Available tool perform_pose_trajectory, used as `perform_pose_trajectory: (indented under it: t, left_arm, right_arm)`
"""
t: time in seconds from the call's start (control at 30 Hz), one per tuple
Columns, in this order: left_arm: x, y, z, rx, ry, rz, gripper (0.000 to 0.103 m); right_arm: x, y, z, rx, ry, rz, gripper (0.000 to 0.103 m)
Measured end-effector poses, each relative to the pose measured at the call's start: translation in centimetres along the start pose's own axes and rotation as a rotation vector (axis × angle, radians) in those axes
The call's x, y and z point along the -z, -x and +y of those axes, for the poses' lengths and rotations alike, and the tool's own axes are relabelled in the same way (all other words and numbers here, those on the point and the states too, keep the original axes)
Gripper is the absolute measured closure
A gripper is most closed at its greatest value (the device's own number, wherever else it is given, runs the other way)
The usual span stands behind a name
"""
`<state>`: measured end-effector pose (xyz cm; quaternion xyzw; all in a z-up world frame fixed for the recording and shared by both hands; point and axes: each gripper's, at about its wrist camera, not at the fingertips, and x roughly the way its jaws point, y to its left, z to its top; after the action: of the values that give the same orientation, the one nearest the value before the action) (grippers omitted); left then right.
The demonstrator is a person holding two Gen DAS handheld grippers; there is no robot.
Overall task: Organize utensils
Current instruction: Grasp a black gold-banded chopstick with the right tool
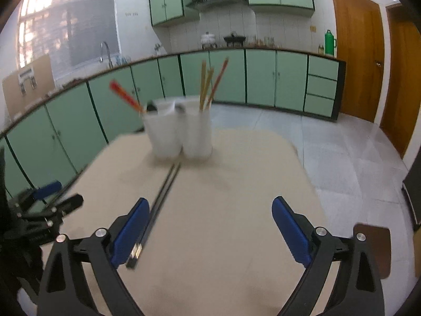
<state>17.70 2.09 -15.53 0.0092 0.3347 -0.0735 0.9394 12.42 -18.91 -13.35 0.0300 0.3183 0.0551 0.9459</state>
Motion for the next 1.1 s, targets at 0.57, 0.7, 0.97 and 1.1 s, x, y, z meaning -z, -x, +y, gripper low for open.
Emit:
perform_pose_trajectory:
  t: [0.57, 0.7, 0.97, 1.1]
  left_arm:
    - [4.5, -2.5, 4.2, -0.073, 0.039, 0.168, 0.016]
    - [4.8, -2.8, 4.0, -0.067, 0.035, 0.177, 0.015]
    - [5.1, -3.1, 4.2, -0.057, 0.047, 0.193, 0.015]
    - [5.0, -3.1, 4.2, -0.058, 0.051, 0.192, 0.015]
  right_arm:
    - [6.5, -4.5, 7.1, -0.071, 0.040, 0.210, 0.036]
    - [7.0, -5.2, 8.0, -0.073, 0.062, 0.240, 0.037]
    - [7.1, -5.7, 9.0, -0.045, 0.100, 0.252, 0.037]
    - [7.1, -5.5, 8.2, -0.015, 0.083, 0.252, 0.040]
